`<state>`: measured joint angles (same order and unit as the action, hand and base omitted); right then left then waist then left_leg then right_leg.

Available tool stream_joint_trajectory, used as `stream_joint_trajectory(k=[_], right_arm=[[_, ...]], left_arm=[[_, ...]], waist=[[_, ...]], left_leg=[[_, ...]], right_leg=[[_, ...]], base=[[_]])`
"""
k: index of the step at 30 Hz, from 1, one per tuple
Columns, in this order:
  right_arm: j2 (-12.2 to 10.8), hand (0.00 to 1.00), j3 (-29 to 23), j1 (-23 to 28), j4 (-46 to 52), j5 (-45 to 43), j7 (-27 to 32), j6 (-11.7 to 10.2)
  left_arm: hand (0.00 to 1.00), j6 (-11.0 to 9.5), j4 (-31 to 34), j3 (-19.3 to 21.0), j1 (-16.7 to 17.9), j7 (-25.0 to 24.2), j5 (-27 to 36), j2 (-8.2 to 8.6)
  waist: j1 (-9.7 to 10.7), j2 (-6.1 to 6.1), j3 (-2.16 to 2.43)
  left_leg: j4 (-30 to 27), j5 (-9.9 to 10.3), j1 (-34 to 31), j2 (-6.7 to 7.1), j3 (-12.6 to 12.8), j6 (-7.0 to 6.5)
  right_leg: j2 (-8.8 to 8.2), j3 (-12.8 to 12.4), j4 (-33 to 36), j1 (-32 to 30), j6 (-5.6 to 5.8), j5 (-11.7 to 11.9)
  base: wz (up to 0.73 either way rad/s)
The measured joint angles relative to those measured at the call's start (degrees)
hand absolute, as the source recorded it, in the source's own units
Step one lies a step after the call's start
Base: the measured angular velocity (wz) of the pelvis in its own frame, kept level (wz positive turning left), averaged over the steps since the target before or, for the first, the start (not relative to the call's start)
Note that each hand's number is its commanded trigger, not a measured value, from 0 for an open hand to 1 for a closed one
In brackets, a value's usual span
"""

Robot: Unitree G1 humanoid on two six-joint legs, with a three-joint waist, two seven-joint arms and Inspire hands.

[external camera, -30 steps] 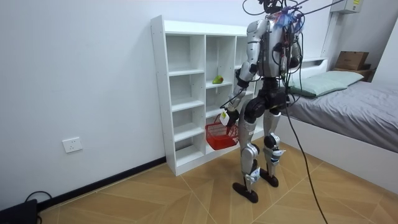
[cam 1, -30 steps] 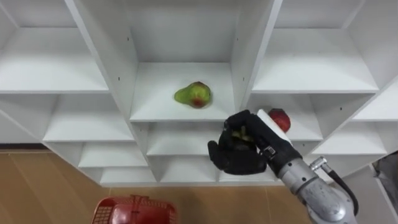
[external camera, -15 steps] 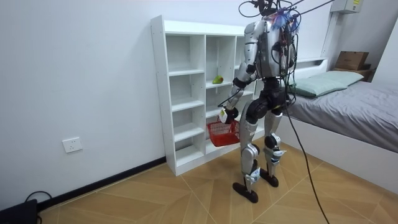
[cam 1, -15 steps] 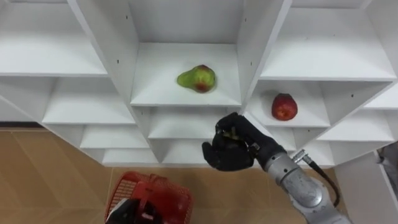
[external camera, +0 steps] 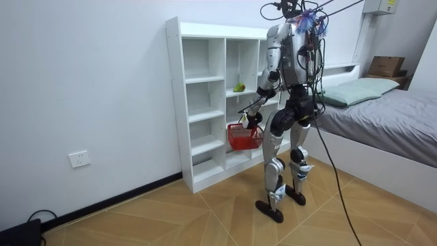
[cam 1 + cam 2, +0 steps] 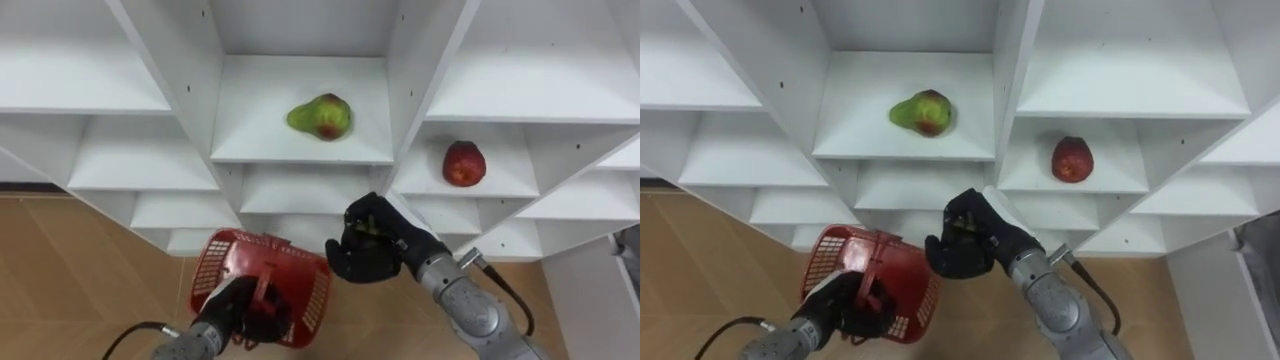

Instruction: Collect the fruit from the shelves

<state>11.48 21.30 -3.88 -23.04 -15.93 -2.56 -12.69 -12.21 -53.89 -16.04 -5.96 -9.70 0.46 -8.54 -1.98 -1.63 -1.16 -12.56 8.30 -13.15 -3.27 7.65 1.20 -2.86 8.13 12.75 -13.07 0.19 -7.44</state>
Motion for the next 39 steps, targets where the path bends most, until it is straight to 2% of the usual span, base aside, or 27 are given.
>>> stream_joint_trajectory(k=[5,8,14,25,32,39], right_arm=[[-0.77,1.00,0.04,-0.68,-1.24,-0.07,1.85,-0.41],[-0.79,1.00,0.05,-0.68,-1.24,-0.08,2.78,-0.49],[-0.67,1.00,0.55,-1.24,-3.79,-0.04,3.21,-0.58],[-0.89,1.00,2.35,-3.51,-5.52,-0.08,4.53,-1.27],[-1.04,1.00,2.35,-4.78,-5.52,0.18,4.45,-1.65],[-0.79,1.00,2.76,-4.95,-5.52,0.28,5.01,-1.78]], left_arm=[[1.00,-0.66,0.02,-0.75,-1.21,-0.05,0.09,1.42],[1.00,-1.23,0.02,-1.05,-1.52,-0.27,0.09,1.67],[1.00,-1.47,0.84,-1.64,-1.56,-0.99,0.32,1.54],[1.00,-1.87,4.54,-4.65,-1.95,-1.12,5.30,1.25],[1.00,-2.07,11.27,-5.66,-2.08,-2.30,9.05,0.78],[1.00,-2.08,11.50,-6.87,-2.12,-2.35,11.19,0.79]], waist=[[-0.04,0.03,-0.04],[-0.02,0.01,-0.06],[-0.02,-0.02,-0.28],[0.08,0.37,-0.54],[-0.02,0.71,-0.50],[-0.12,1.25,-0.50]], left_leg=[[-0.13,-0.06,0.01,-0.01,0.01,-0.01],[-0.14,-0.06,0.02,-0.01,0.01,-0.02],[-0.23,-0.06,-0.15,-0.01,0.01,-0.02],[-0.75,-0.06,-0.82,0.01,-0.66,-0.02],[-1.50,-0.06,-2.18,0.01,-1.57,-0.02],[-1.71,-0.06,-2.22,-0.10,-1.05,-0.02]], right_leg=[[0.00,-0.02,0.17,-0.01,0.00,0.00],[0.00,-0.05,0.18,-0.02,0.00,0.00],[-0.02,-0.01,0.19,-0.13,0.01,-0.01],[-0.08,0.69,0.03,-0.14,0.02,-0.02],[-0.15,1.49,0.43,-0.96,-0.03,0.00],[-0.16,1.21,1.04,-1.42,-0.08,0.03]], base=[[0.00],[0.00],[0.00],[0.03],[0.06],[-0.03]])
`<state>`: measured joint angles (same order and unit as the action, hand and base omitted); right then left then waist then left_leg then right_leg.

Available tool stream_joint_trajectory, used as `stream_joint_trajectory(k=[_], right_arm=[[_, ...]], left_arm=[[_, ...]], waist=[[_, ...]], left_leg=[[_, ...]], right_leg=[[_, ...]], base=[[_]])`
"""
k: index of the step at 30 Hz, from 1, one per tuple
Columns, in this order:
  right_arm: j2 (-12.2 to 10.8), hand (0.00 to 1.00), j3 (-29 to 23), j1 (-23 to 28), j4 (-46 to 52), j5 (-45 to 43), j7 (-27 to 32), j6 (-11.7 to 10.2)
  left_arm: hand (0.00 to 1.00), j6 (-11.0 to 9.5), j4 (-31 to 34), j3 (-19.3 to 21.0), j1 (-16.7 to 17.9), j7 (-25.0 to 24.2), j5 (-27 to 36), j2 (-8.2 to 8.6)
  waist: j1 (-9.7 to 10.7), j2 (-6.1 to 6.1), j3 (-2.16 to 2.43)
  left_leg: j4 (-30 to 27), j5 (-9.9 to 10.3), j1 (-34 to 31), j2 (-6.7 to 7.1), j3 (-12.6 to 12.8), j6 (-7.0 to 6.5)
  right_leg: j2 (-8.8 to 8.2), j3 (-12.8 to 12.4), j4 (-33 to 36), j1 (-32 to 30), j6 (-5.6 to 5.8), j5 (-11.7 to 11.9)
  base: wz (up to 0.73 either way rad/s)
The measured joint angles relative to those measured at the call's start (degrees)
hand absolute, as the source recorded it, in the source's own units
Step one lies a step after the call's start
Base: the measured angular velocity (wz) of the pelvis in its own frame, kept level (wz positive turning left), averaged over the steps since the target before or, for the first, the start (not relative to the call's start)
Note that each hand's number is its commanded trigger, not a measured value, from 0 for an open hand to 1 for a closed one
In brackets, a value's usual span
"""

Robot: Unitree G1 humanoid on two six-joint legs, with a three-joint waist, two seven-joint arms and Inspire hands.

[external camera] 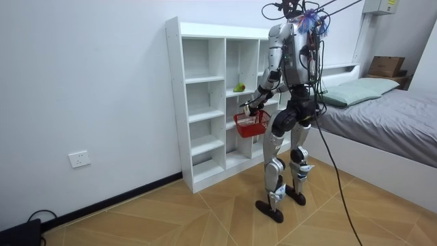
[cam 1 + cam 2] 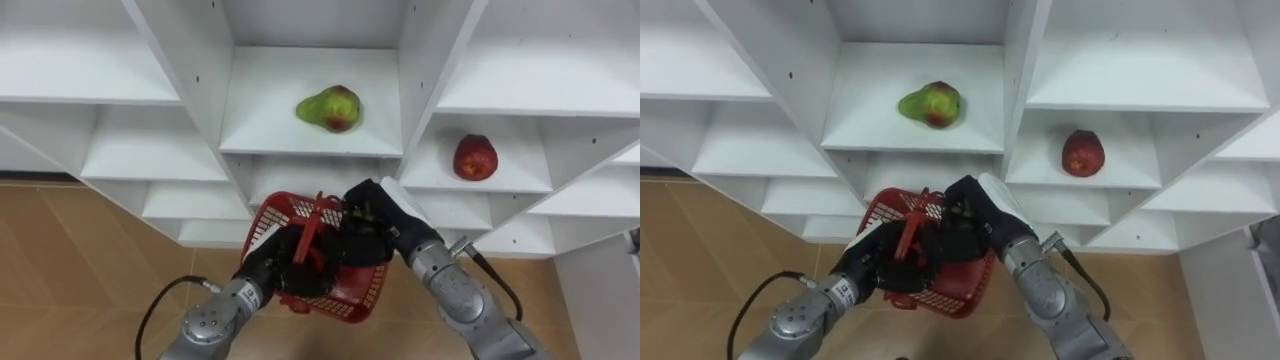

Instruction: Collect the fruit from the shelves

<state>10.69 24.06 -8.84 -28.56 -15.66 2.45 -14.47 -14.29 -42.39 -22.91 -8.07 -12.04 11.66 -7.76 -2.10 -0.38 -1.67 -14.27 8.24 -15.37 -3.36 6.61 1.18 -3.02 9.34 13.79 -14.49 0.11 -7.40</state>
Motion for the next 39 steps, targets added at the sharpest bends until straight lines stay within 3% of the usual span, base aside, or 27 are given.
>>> stream_joint_trajectory(k=[10,18,28,29,31,32,34,39], right_arm=[[0.11,1.00,1.03,0.00,-0.01,3.07,1.23,-0.10],[0.29,1.00,1.68,0.01,0.00,9.34,1.95,-1.23],[0.28,1.00,1.73,0.01,0.00,17.33,1.98,-2.48],[0.17,0.93,1.74,0.01,0.00,18.09,1.99,-2.88],[0.03,0.49,1.74,-0.03,0.00,18.69,2.01,-3.28],[0.01,0.18,1.74,-0.02,0.00,19.26,2.03,-3.44],[-0.12,0.00,1.74,-0.02,0.00,19.98,2.13,-3.45],[-1.45,0.00,1.41,-0.18,0.01,20.41,2.36,-3.48]], left_arm=[[1.00,0.00,1.13,-0.31,0.00,0.04,0.47,-0.43],[1.00,0.01,2.89,-1.99,0.07,0.03,6.86,-0.68],[1.00,0.04,5.91,-2.42,0.37,0.23,10.38,-0.69],[1.00,0.04,6.42,-2.59,0.51,0.34,11.60,-0.69],[1.00,0.04,6.75,-2.88,0.51,0.34,13.32,-0.69],[1.00,0.04,6.90,-3.06,0.51,0.37,14.10,-0.69],[1.00,0.04,6.99,-3.29,0.52,0.37,15.16,-0.69],[1.00,0.04,7.00,-3.56,0.67,0.36,15.35,-0.69]], waist=[[0.10,0.04,0.03],[0.24,0.57,0.32],[0.65,0.61,0.35],[0.62,0.61,0.34],[0.62,0.60,0.34],[0.67,0.59,0.34],[0.75,0.57,0.33],[1.15,0.55,0.31]], left_leg=[[-0.32,-0.02,0.08,-0.08,0.91,-0.04],[-0.44,-0.03,0.26,-0.10,0.93,-0.06],[-0.51,-0.12,0.62,-0.08,1.03,-0.18],[-0.51,-0.12,0.63,-0.08,1.05,-0.18],[-0.50,-0.12,0.66,-0.07,1.07,-0.18],[-0.50,-0.12,0.66,-0.07,1.10,-0.19],[-0.50,-0.12,0.66,-0.06,1.09,-0.19],[-0.51,-0.12,0.65,-0.06,1.08,-0.19]], right_leg=[[-0.01,-0.95,0.81,-0.57,-0.04,0.02],[-0.03,-1.00,1.02,-0.44,-0.06,0.05],[-0.09,-0.98,1.09,-0.12,-0.09,0.07],[-0.09,-1.02,1.09,-0.12,-0.09,0.07],[-0.09,-1.06,1.08,-0.10,-0.08,0.07],[-0.10,-1.09,1.06,-0.10,-0.08,0.07],[-0.10,-1.07,1.01,-0.09,-0.08,0.07],[-0.10,-1.07,0.96,-0.08,-0.08,0.07]], base=[[-0.04],[0.00],[0.00],[0.00],[0.00],[0.00],[0.00],[0.00]])
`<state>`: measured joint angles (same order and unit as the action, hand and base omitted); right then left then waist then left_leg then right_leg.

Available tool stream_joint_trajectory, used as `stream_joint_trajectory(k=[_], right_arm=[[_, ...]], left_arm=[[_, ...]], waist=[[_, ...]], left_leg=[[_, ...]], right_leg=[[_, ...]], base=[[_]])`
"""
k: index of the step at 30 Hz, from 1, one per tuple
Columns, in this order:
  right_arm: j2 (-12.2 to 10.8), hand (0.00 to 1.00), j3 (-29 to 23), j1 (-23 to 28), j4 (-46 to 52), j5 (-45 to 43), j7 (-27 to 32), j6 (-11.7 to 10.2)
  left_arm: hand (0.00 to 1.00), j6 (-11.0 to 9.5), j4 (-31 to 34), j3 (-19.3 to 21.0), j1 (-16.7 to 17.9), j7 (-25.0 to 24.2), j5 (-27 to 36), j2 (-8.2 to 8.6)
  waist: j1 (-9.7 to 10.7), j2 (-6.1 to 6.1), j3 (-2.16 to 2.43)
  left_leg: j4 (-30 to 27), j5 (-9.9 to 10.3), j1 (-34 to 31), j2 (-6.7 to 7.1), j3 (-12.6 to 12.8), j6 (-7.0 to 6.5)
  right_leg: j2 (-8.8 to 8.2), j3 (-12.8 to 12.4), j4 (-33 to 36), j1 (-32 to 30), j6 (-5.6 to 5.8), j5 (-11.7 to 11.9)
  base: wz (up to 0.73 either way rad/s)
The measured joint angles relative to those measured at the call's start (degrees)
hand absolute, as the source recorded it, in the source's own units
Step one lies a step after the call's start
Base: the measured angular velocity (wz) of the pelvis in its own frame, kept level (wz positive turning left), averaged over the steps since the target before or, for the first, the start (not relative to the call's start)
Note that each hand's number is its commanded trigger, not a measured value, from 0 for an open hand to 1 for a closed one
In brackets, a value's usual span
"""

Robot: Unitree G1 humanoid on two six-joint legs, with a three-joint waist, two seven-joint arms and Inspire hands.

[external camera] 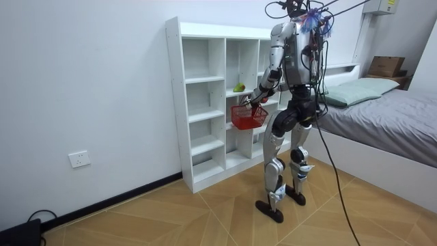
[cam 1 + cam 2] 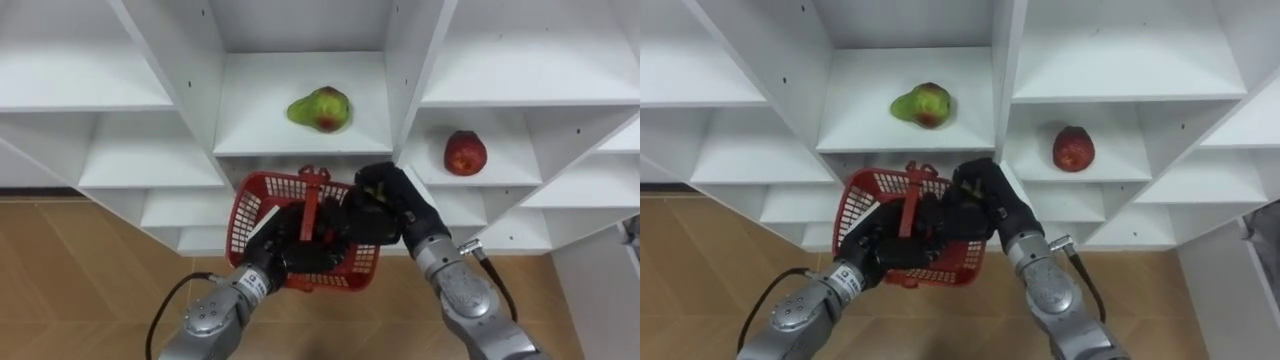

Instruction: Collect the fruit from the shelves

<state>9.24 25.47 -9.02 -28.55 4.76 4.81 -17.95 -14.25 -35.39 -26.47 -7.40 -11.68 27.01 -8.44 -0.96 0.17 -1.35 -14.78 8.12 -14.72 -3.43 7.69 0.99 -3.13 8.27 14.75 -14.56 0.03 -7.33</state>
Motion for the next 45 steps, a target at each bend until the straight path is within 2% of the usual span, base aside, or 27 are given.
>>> stream_joint_trajectory(k=[8,12,23,45], right_arm=[[-0.45,0.00,-0.05,-0.05,0.00,0.00,0.18,-0.28],[-0.48,0.00,-0.03,-0.05,0.00,0.00,0.92,-1.41],[-0.65,0.00,0.12,-0.05,-0.01,-0.05,1.99,-1.60],[-0.58,0.00,0.07,0.07,-0.27,0.21,2.52,-3.28]], left_arm=[[1.00,0.00,0.46,0.03,0.00,0.79,0.41,-0.03],[1.00,-0.01,1.28,-0.07,-0.02,1.51,0.44,0.01],[1.00,-0.01,1.77,0.13,-0.02,2.28,0.46,0.07],[1.00,-0.01,3.29,0.52,-0.02,2.84,0.28,-0.12]], waist=[[0.62,0.00,0.00],[0.65,-0.03,-0.02],[0.67,-0.23,-0.15],[0.60,-0.01,-0.11]], left_leg=[[0.01,0.00,-0.02,0.01,0.25,0.00],[0.03,0.00,-0.03,0.01,0.28,0.00],[0.04,0.00,-0.11,0.00,0.30,0.00],[0.04,0.00,-0.10,-0.08,0.25,0.00]], right_leg=[[0.01,-0.28,0.04,-0.21,0.01,-0.01],[0.01,-0.28,0.04,-0.22,0.01,-0.01],[0.00,-0.29,0.00,-0.30,0.02,-0.01],[0.10,-0.24,-0.09,-0.18,0.00,0.01]], base=[[-0.01],[0.00],[0.00],[0.00]])
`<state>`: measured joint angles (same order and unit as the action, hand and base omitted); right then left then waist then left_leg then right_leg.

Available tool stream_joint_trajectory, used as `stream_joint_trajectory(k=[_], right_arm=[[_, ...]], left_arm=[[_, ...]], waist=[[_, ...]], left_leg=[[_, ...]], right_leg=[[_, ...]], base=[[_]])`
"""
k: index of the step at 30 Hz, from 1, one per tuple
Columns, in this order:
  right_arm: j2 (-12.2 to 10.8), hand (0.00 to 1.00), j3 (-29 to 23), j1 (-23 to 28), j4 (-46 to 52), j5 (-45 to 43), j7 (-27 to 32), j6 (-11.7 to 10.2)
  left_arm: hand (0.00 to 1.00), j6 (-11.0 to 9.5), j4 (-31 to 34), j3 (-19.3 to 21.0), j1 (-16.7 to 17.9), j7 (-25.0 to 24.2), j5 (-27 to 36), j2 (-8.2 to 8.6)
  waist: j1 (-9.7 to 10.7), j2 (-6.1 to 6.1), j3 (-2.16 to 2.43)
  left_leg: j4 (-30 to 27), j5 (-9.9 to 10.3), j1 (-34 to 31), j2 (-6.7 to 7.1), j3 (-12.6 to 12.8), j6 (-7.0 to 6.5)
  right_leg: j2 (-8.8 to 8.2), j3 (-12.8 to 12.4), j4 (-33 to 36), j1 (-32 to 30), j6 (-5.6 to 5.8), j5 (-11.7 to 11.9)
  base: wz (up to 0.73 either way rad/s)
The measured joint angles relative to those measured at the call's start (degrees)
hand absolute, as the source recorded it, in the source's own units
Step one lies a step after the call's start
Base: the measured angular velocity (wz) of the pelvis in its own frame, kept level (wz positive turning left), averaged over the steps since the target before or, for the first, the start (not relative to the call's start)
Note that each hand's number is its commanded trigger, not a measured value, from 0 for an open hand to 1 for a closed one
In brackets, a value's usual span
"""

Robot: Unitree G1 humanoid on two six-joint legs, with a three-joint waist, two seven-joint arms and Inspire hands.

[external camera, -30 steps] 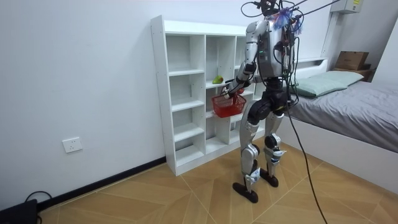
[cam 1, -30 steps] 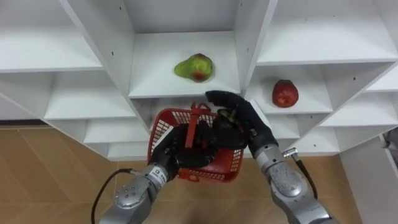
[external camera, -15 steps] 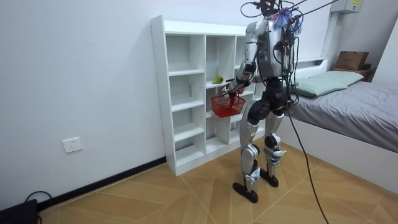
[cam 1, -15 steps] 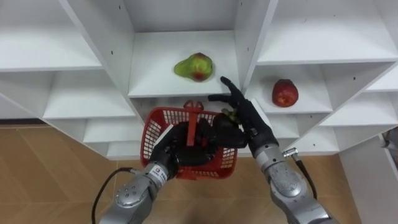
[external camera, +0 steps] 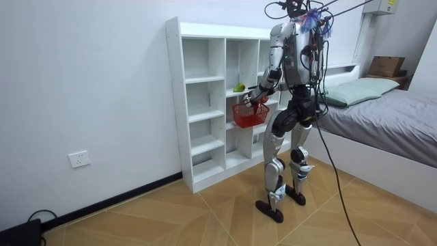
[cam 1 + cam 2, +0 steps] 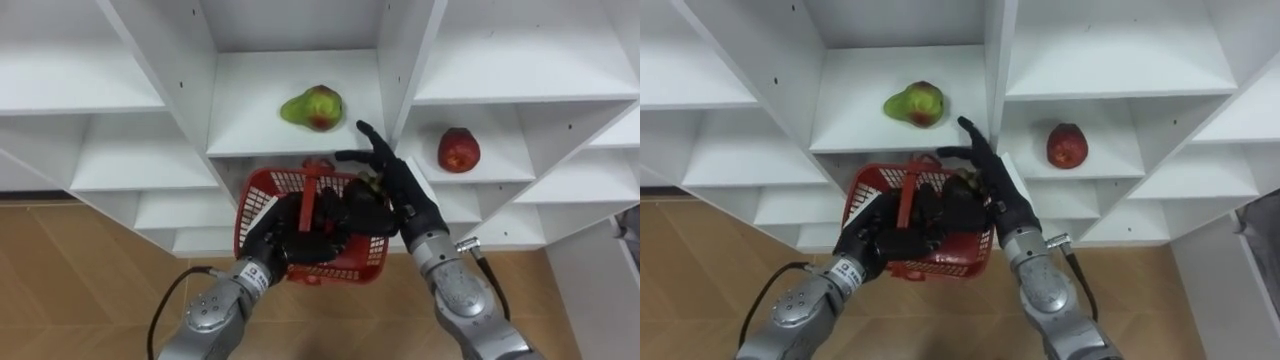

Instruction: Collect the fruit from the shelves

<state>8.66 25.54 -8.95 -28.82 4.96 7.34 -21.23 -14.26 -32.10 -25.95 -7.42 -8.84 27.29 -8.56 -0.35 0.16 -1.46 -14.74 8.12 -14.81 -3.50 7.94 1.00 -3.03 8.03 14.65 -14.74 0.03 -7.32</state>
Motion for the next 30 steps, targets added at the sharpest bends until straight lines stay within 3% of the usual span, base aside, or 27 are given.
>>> stream_joint_trajectory(k=[19,24,30], right_arm=[[1.23,0.00,0.01,0.59,0.02,1.53,-2.55,-0.44],[1.43,0.00,0.07,1.42,0.02,1.77,-3.16,-0.40],[2.07,0.00,0.06,2.27,0.01,1.78,-3.30,-0.38]], left_arm=[[1.00,-0.01,0.14,0.63,0.04,-0.71,-3.19,-0.09],[1.00,-0.01,0.14,0.37,0.04,-1.25,-3.21,-1.28],[1.00,0.00,0.14,0.29,0.13,-1.88,-3.41,-1.59]], waist=[[-0.24,0.22,0.06],[-0.21,0.22,0.06],[-0.25,0.22,0.06]], left_leg=[[0.12,0.01,0.25,0.00,-0.13,0.01],[0.20,0.01,0.48,0.00,-0.13,0.01],[0.20,0.01,0.69,0.00,-0.16,0.01]], right_leg=[[0.07,-0.02,0.00,0.20,-0.04,0.04],[0.07,-0.04,-0.07,0.41,-0.04,0.04],[0.06,-0.02,-0.15,0.67,-0.04,0.04]], base=[[0.00],[0.00],[0.00]])
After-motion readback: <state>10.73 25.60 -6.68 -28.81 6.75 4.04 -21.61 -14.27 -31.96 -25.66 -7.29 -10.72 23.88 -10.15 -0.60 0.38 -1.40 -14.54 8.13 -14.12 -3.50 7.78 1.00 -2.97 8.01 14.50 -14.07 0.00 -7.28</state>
